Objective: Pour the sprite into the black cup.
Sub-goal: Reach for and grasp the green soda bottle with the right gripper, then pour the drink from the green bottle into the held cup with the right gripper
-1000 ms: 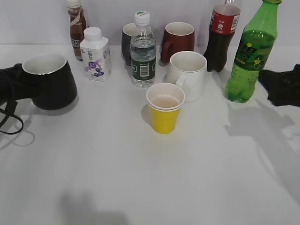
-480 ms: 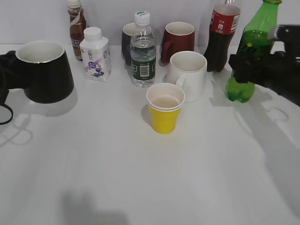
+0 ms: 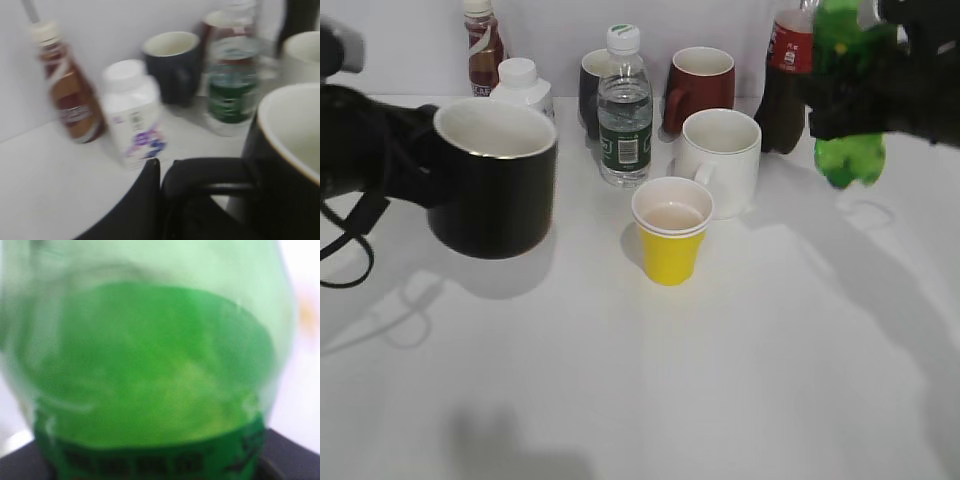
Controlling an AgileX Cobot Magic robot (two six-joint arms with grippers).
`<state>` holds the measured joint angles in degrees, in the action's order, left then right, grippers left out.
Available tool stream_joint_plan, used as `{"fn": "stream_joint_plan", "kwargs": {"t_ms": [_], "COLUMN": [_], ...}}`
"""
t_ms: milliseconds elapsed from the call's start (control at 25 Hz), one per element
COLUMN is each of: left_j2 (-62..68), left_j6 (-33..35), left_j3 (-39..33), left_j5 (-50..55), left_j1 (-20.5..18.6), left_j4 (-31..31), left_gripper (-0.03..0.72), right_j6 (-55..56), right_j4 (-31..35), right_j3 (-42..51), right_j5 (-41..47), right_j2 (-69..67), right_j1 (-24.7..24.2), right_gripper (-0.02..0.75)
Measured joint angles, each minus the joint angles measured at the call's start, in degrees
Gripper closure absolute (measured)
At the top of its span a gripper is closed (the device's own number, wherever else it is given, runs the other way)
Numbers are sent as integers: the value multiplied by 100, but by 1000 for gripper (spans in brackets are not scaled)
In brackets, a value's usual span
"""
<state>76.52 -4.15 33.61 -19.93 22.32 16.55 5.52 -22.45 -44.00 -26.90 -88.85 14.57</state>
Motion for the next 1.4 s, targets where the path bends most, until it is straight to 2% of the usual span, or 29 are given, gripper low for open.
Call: {"fn": "stream_joint_plan", "kwargs": {"t_ms": [160, 280, 440, 640, 800, 1040, 1400], "left_j2": [-72, -72, -72, -72, -72, -72, -66], "left_j6": [0, 0, 0, 0, 0, 0, 0], "left_j3": [598, 1011, 1342, 1622, 1748, 1767, 1767], "left_j5": [856, 1274, 1597, 2083, 2312, 2457, 2518], "left_j1": [578, 855, 1077, 1233, 1360, 1490, 1541], "left_j4": [-144, -175, -181, -211, -176, -161, -120], "left_gripper": [648, 648, 648, 648, 648, 648, 648], "right_j6": [-552, -1180, -1791, -2073, -2093, -2122, -2127], "right_j4": [-847, -1159, -1582, -2345, -3060, -4214, -5101], "right_j3": [-320, -608, -934, -1244, -1394, -1405, -1405], "right_j5": [939, 1833, 2616, 3048, 3273, 3489, 3630], "right_j2": [723, 897, 909, 913, 913, 913, 913], "right_j1": [671, 1163, 1631, 2012, 2192, 2206, 2206], "right_gripper": [323, 323, 323, 323, 323, 323, 323]}}
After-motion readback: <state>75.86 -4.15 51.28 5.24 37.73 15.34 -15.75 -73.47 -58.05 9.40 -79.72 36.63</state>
